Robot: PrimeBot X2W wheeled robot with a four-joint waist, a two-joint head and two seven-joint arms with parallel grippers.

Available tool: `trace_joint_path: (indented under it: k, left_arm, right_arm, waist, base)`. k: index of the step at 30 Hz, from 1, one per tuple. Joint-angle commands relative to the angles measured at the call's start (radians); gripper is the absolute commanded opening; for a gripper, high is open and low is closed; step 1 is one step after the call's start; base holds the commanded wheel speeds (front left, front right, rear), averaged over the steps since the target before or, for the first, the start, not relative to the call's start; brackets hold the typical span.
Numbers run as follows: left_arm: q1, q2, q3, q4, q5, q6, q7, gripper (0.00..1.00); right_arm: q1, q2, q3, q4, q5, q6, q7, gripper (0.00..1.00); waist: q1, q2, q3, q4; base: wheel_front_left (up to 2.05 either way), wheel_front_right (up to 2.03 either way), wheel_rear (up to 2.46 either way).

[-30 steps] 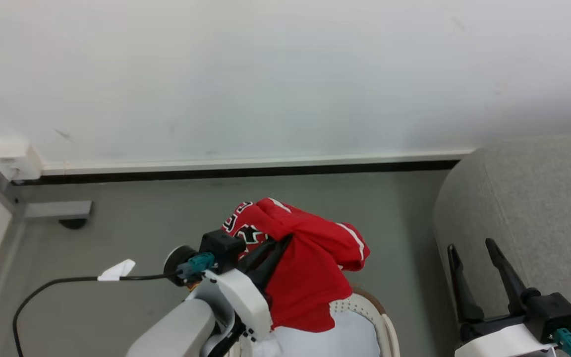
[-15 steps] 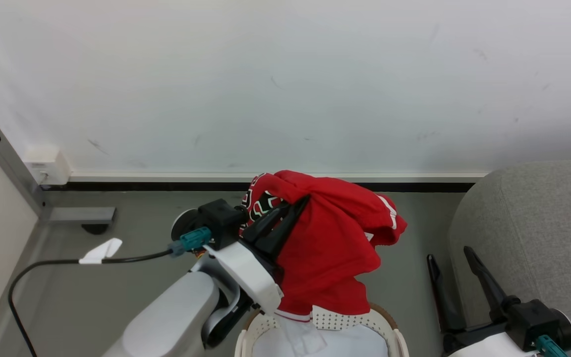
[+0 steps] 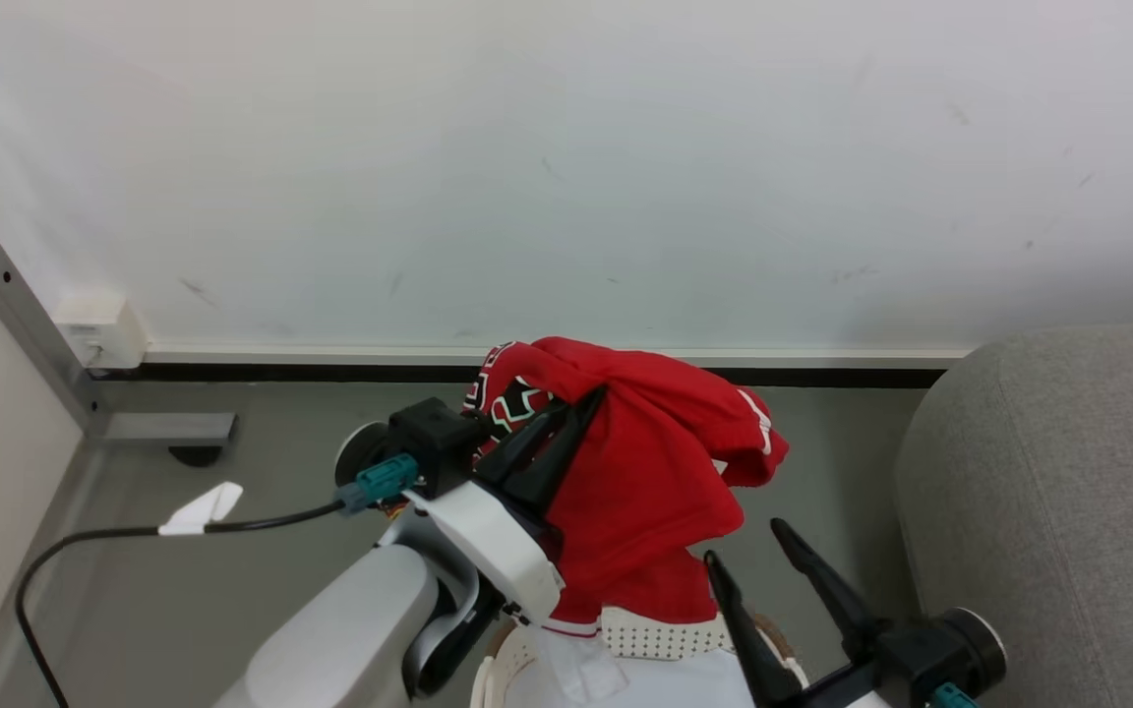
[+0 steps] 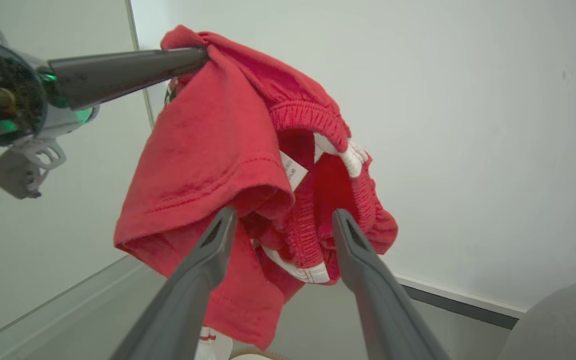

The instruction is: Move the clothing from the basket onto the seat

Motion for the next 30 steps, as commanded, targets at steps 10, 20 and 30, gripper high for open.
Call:
trace_joint_path:
  k: [10,20,30]
  left_arm:
    - [0.011,-0.042,-0.049,0.018,-0.013,-0.013,0.003,0.0]
    - [0.003,-0.091,-0.133,0.029,-0.008,-0.03,0.019,0.0]
    - [-0.005,-0.113,-0.196,0.043,-0.031,-0.038,0.021,0.0]
  right_arm:
    - [-0.116,-0.012,0.125,0.123,0.052,-0.002,-0.002,1.0]
    - [-0.218,-0.029,0.155,0.257,0.111,-0.002,-0.002,1.0]
    - [-0.249,-0.028,0.122,0.281,0.127,-0.002,-0.002,1.0]
  waist:
    - [0.0001,0.0,-0.017,0.074]
    - [0.0001,0.0,-0.024,0.166]
    - [0.0001,0.0,-0.029,0.229]
  base:
    - [0.0,0.0,0.0]
    - [0.0,0.0,0.0]
    - [0.0,0.0,0.0]
